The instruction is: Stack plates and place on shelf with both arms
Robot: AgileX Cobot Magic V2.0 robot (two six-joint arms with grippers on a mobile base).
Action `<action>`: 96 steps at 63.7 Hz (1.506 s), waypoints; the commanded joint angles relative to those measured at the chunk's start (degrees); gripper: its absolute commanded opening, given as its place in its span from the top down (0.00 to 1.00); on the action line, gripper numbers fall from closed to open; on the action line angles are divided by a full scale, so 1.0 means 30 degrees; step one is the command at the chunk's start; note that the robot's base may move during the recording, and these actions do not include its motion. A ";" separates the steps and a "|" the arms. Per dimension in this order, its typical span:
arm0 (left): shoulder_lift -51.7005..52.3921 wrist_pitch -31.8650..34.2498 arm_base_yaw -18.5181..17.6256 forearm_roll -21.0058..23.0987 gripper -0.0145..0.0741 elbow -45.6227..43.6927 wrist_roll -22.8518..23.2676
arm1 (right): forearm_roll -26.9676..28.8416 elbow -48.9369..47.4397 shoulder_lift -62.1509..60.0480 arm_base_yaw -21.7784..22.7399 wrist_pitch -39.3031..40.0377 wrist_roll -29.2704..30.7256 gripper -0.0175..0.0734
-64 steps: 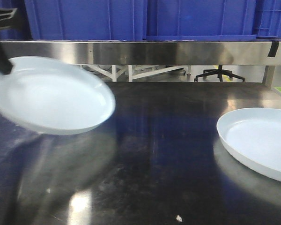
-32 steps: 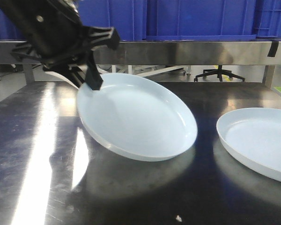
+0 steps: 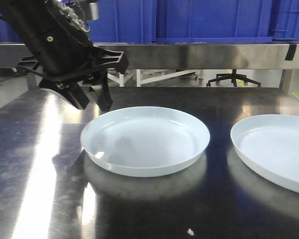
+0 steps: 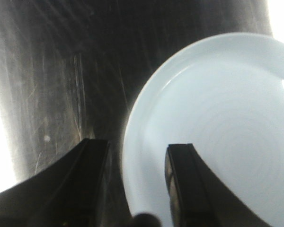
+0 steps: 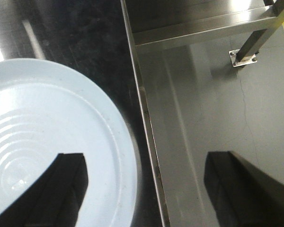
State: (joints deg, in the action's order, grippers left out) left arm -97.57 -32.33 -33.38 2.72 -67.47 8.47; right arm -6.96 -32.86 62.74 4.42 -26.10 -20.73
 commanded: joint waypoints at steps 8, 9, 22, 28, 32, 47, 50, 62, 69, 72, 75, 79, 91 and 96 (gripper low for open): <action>0.1598 -0.0341 0.0622 -0.0328 0.64 -0.0942 0.0115 | -0.0268 -0.0650 -0.0185 -0.0051 0.0860 0.0072 0.13; 0.1762 -0.0341 0.0705 -0.0417 0.69 -0.0942 0.0115 | -0.0268 -0.0650 -0.0185 -0.0051 0.0860 0.0072 0.13; 0.5120 -0.0826 0.2894 -0.1367 0.73 -0.0942 0.0115 | -0.0268 -0.0650 -0.0185 -0.0051 0.0896 0.0072 0.13; 0.6953 -0.0960 0.4280 -0.1888 0.73 -0.0484 0.0115 | -0.0268 -0.0650 -0.0185 -0.0051 0.0896 0.0072 0.13; 0.8264 -0.0890 0.5347 -0.2142 0.73 -0.0004 0.0115 | -0.0268 -0.0650 -0.0185 -0.0051 0.0896 0.0072 0.13; 1.3444 -0.0509 1.0135 -0.2156 0.73 0.3655 0.0115 | -0.0268 -0.0650 -0.0165 -0.0051 0.1033 0.0072 0.13; 1.4308 -0.0201 1.0472 -0.2155 0.73 0.4683 0.0115 | -0.0268 -0.0650 -0.0146 -0.0051 0.1053 0.0072 0.13; 1.7415 0.0408 1.0210 -0.1610 0.73 0.8923 0.0115 | -0.0268 -0.0633 0.0051 -0.0051 0.1079 0.0072 0.13; 1.8849 0.0409 1.0210 -0.1546 0.73 1.0984 0.0115 | -0.0268 -0.0632 0.0362 -0.0051 0.1077 0.0072 0.13; 1.9202 0.0409 1.0210 -0.1453 0.73 1.1621 0.0115 | -0.0268 -0.0632 0.0488 -0.0051 0.1077 0.0072 0.13; 1.9473 0.0483 1.0210 -0.1417 0.73 1.2034 0.0115 | -0.0268 -0.0632 0.0557 -0.0051 0.1083 0.0072 0.13; 1.9636 0.0483 1.0210 -0.1376 0.74 1.2379 0.0115 | -0.0268 -0.0632 0.0685 -0.0051 0.1174 0.0072 0.13; 1.9599 0.0483 1.0210 -0.1236 0.74 1.2418 0.0115 | -0.0268 -0.0632 0.0734 -0.0051 0.1440 0.0072 0.16; 1.9599 0.0576 1.0210 -0.0905 0.74 1.2418 0.0115 | -0.0268 -0.0632 0.0734 -0.0051 0.1500 0.0072 0.31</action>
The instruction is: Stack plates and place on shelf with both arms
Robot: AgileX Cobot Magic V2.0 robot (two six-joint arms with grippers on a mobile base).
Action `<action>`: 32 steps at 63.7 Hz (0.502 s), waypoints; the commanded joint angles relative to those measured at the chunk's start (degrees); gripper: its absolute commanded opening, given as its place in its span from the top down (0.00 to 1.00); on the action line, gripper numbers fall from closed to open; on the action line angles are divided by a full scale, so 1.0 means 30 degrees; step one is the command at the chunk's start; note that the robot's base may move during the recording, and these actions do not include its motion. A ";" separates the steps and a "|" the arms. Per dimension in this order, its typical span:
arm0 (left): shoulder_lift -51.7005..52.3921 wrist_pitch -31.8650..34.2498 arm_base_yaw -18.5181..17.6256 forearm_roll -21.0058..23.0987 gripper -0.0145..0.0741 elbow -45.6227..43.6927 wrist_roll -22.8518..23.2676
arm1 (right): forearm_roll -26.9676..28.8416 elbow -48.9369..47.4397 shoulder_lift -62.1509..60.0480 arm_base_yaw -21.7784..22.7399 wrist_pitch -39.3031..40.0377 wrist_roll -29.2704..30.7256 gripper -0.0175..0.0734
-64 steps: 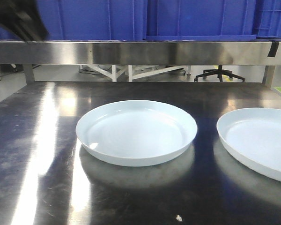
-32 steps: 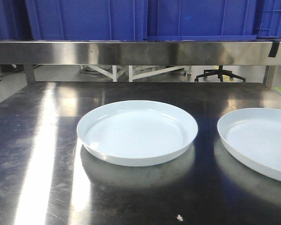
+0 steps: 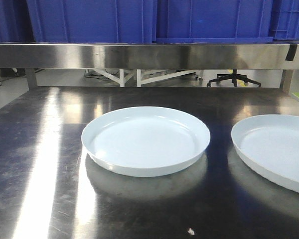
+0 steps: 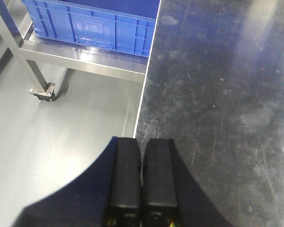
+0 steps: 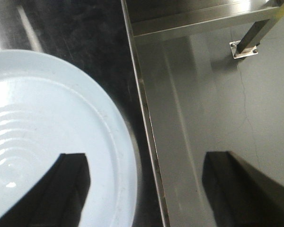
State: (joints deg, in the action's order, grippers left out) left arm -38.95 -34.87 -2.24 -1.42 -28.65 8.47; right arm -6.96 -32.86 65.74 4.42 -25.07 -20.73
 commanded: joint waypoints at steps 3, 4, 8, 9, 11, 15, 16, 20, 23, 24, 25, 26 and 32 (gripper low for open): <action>0.0057 0.1477 -0.0170 0.0746 0.74 -0.0522 0.0115 | -0.0268 -0.0632 -0.0267 -0.0051 0.1076 0.0072 0.47; 0.0057 0.1477 -0.0170 0.0746 0.74 -0.0522 0.0115 | -0.0268 -0.0632 -0.0267 -0.0051 0.0972 0.0072 0.54; 0.0057 0.1477 -0.0170 0.0746 0.74 -0.0522 0.0115 | -0.0268 -0.0632 -0.0267 -0.0051 0.0695 0.0072 0.75; 0.0057 0.1477 -0.0170 0.0746 0.74 -0.0522 0.0115 | -0.0268 -0.0632 -0.0267 -0.0051 0.0639 0.0072 0.77; 0.0057 0.1477 -0.0170 0.0746 0.74 -0.0522 0.0115 | -0.0268 -0.0632 -0.0267 -0.0051 0.0637 0.0072 0.72; 0.0057 0.1477 -0.0170 0.0746 0.74 -0.0522 0.0115 | -0.0268 -0.0632 -0.0267 -0.0051 0.0673 0.0072 0.68; 0.0057 0.1477 -0.0170 0.0746 0.74 -0.0522 0.0115 | -0.0268 -0.0632 -0.0267 -0.0051 0.0646 0.0072 0.67; 0.0057 0.1477 -0.0170 0.0746 0.74 -0.0522 0.0115 | -0.0268 -0.0632 -0.0267 -0.0051 0.0578 0.0072 0.66; 0.0057 0.1477 -0.0170 0.0746 0.74 -0.0522 0.0115 | -0.0268 -0.0632 -0.0267 -0.0051 0.0605 0.0072 0.66; 0.0057 0.1477 -0.0170 0.0746 0.74 -0.0522 0.0115 | -0.0268 -0.0632 -0.0267 -0.0051 0.0605 0.0072 0.66; 0.0057 0.1477 -0.0170 0.0746 0.74 -0.0522 0.0115 | -0.0268 -0.0632 -0.0267 -0.0051 0.0606 0.0072 0.66; 0.0057 0.1477 -0.0170 0.0746 0.74 -0.0522 0.0115 | -0.0268 -0.0632 -0.0267 -0.0051 0.0624 0.0072 0.65; 0.0057 0.1477 -0.0170 0.0746 0.74 -0.0522 0.0115 | -0.0268 -0.0632 -0.0267 -0.0051 0.0659 0.0072 0.55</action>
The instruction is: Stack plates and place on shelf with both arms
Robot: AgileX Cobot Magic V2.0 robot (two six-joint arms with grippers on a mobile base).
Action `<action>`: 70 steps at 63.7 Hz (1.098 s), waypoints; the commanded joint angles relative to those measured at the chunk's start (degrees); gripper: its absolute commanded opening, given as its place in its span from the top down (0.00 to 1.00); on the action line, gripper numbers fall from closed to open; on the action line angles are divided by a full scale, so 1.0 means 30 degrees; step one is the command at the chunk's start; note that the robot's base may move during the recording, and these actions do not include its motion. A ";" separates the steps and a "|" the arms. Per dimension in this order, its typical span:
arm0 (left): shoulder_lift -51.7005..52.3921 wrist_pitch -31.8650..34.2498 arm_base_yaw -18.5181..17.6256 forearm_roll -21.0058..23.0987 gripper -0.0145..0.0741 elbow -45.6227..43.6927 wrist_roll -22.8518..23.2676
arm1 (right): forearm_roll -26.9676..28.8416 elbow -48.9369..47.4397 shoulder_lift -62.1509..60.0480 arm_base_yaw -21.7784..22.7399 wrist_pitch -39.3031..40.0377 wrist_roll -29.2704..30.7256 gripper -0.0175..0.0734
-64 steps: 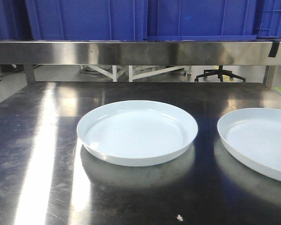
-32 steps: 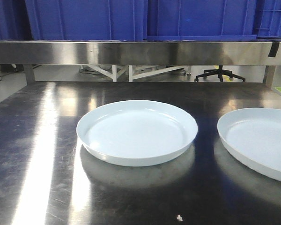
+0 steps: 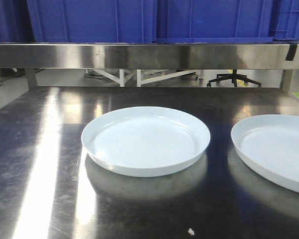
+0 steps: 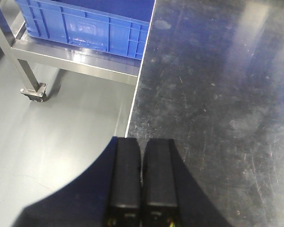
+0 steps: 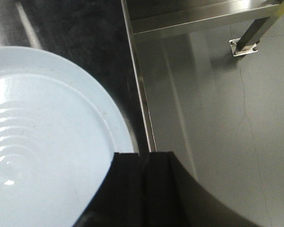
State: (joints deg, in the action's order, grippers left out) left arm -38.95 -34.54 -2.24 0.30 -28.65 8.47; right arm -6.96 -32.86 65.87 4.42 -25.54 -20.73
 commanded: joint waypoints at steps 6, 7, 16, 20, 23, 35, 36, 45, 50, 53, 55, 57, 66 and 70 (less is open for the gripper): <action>0.0057 0.1370 -0.0170 0.0172 0.74 -0.0522 0.0115 | -0.0268 -0.0632 -0.0310 -0.0051 0.0815 0.0072 0.39; 0.0057 0.1370 -0.0170 0.0172 0.74 -0.0522 0.0115 | -0.0268 -0.0632 -0.0310 -0.0051 0.0815 0.0072 0.37; 0.0057 0.1370 -0.0170 0.0172 0.74 -0.0522 0.0115 | -0.0268 -0.0632 -0.0310 -0.0051 0.0878 0.0072 0.31; 0.0057 0.1370 -0.0170 0.0172 0.74 -0.0522 0.0115 | -0.0268 -0.0632 -0.0310 -0.0051 0.0878 0.0072 0.31; 0.0057 0.1370 -0.0170 0.0172 0.74 -0.0522 0.0115 | -0.0268 -0.0632 -0.0310 -0.0051 0.0878 0.0072 0.31; 0.0057 0.1370 -0.0170 0.0172 0.74 -0.0522 0.0115 | -0.0268 -0.0632 -0.0310 -0.0051 0.0780 0.0072 0.31; 0.0057 0.1370 -0.0170 0.0172 0.74 -0.0522 0.0115 | -0.0268 -0.0632 -0.0310 -0.0051 0.0799 0.0072 0.31; 0.0057 0.1370 -0.0170 0.0172 0.74 -0.0522 0.0115 | -0.0268 -0.0632 -0.0065 -0.0051 0.1131 0.0072 0.31; 0.0057 0.1370 -0.0170 0.0172 0.74 -0.0522 0.0115 | -0.0268 -0.0632 0.0403 -0.0051 0.1521 0.0072 0.31; 0.0057 0.1370 -0.0170 0.0172 0.74 -0.0522 0.0115 | -0.0268 -0.0675 0.0717 -0.0051 0.1842 0.0072 0.31; 0.0057 0.1370 -0.0170 0.0172 0.74 -0.0522 0.0115 | -0.0268 -0.0698 0.0947 -0.0051 0.1999 0.0072 0.31; 0.0057 0.1370 -0.0170 0.0172 0.74 -0.0522 0.0115 | -0.0268 -0.0717 0.1279 -0.0051 0.2121 0.0072 0.31; 0.0057 0.1370 -0.0170 0.0172 0.74 -0.0522 0.0115 | -0.0268 -0.1145 0.2661 -0.0051 0.2302 0.0072 0.31; 0.0057 0.1370 -0.0170 0.0172 0.74 -0.0522 0.0115 | -0.0268 -0.1462 0.3358 -0.0031 0.2346 0.0072 0.31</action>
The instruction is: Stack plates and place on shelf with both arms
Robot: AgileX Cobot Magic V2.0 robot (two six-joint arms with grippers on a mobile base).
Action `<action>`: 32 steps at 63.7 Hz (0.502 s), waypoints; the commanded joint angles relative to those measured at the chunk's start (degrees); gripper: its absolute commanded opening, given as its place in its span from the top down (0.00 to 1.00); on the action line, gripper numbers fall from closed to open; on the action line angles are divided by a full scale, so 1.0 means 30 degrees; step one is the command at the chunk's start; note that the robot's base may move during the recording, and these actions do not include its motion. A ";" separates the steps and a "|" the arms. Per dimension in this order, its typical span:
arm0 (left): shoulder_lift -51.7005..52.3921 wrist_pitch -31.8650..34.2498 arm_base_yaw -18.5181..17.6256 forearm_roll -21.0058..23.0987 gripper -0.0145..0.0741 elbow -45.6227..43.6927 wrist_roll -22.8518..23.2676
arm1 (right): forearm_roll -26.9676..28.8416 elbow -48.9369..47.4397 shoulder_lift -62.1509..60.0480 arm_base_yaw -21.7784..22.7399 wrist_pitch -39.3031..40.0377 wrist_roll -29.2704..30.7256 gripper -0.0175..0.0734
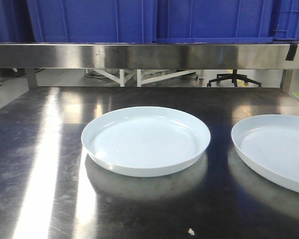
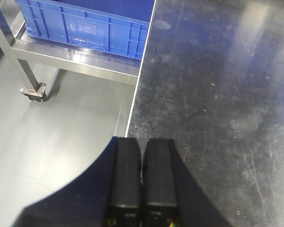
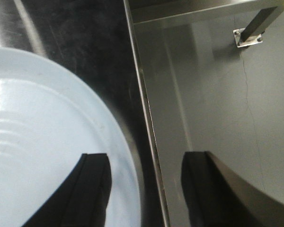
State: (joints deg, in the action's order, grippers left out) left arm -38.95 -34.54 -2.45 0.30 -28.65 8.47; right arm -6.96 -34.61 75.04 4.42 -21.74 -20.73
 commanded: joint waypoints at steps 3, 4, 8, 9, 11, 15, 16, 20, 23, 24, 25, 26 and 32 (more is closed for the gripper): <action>0.0057 0.1370 -0.0099 0.0172 0.74 -0.0522 0.0115 | -0.0268 -0.1061 0.0678 0.0074 0.1080 0.0072 0.31; 0.0057 0.1370 -0.0099 0.0172 0.74 -0.0522 0.0115 | -0.0268 -0.1112 0.0800 0.0079 0.1080 0.0072 0.31; 0.0057 0.1370 -0.0099 0.0172 0.74 -0.0522 0.0115 | -0.0268 -0.1247 0.1248 0.0093 0.1021 0.0072 0.33; 0.0057 0.1370 -0.0099 0.0172 0.74 -0.0522 0.0115 | -0.0268 -0.1256 0.1332 0.0093 0.0998 0.0072 0.35; 0.0057 0.1370 -0.0099 0.0172 0.74 -0.0522 0.0115 | -0.0286 -0.1256 0.1457 0.0093 0.0998 0.0072 0.41; 0.0057 0.1370 -0.0099 0.0172 0.74 -0.0522 0.0115 | -0.0286 -0.1256 0.1502 0.0093 0.0925 0.0072 0.56; 0.0057 0.1370 -0.0099 0.0172 0.74 -0.0522 0.0115 | -0.0286 -0.1256 0.1502 0.0093 0.0925 0.0072 0.60; 0.0057 0.1370 -0.0099 0.0172 0.74 -0.0522 0.0115 | -0.0343 -0.1300 0.1392 0.0093 0.0925 0.0072 0.78; 0.0057 0.1370 -0.0099 0.0172 0.74 -0.0522 0.0115 | -0.0675 -0.1513 0.1248 0.0093 0.0855 0.0072 0.72; 0.0057 0.1370 -0.0099 0.0172 0.74 -0.0522 0.0115 | -0.0835 -0.1603 0.1195 0.0093 0.0856 0.0072 0.72; 0.0057 0.1370 -0.0099 0.0172 0.74 -0.0522 0.0115 | -0.1074 -0.1685 0.1144 0.0093 0.0809 0.0072 0.73; 0.0057 0.1370 -0.0099 0.0172 0.74 -0.0522 0.0115 | -0.1218 -0.1785 0.1066 0.0072 0.0783 0.0072 0.73; 0.0057 0.1370 -0.0099 0.0172 0.74 -0.0522 0.0115 | -0.1719 -0.2535 0.0497 0.0056 0.0395 0.0072 0.75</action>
State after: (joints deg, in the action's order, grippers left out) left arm -38.95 -34.54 -2.45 0.41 -28.65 8.47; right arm -8.95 -39.04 79.53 4.42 -21.31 -20.73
